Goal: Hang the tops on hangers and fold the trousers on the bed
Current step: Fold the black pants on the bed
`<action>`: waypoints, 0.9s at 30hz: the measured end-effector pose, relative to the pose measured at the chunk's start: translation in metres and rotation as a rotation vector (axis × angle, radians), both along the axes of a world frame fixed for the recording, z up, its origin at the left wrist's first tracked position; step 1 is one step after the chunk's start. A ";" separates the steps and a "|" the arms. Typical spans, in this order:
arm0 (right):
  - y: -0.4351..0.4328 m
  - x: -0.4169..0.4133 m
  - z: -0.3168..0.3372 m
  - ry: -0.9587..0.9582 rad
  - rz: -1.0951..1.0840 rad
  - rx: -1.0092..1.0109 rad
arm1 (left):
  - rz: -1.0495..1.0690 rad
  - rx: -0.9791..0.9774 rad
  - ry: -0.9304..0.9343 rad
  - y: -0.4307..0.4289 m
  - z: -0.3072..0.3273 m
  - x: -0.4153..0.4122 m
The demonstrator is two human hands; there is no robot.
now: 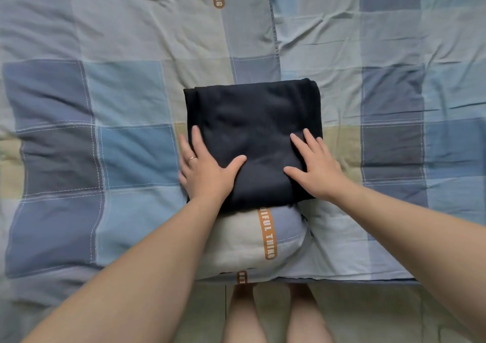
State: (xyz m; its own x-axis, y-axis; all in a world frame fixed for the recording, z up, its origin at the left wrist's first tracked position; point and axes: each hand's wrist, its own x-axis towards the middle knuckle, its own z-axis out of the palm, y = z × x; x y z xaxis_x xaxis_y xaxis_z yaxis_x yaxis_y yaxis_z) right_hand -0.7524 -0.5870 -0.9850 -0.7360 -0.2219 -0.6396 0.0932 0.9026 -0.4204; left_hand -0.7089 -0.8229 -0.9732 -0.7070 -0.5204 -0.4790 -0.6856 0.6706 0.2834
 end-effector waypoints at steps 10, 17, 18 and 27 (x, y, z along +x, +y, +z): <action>0.020 -0.013 -0.008 -0.340 -0.501 -0.340 | 0.447 0.626 -0.167 -0.015 0.013 -0.047; 0.034 0.003 0.016 -0.339 -0.597 -0.516 | 0.608 0.853 -0.239 0.007 0.015 -0.016; 0.038 0.009 0.021 -0.343 -0.612 -0.524 | 0.623 0.868 -0.284 0.008 0.019 -0.015; 0.049 0.096 0.067 -0.735 -0.792 -0.360 | 0.419 0.923 -0.835 -0.008 0.069 -0.001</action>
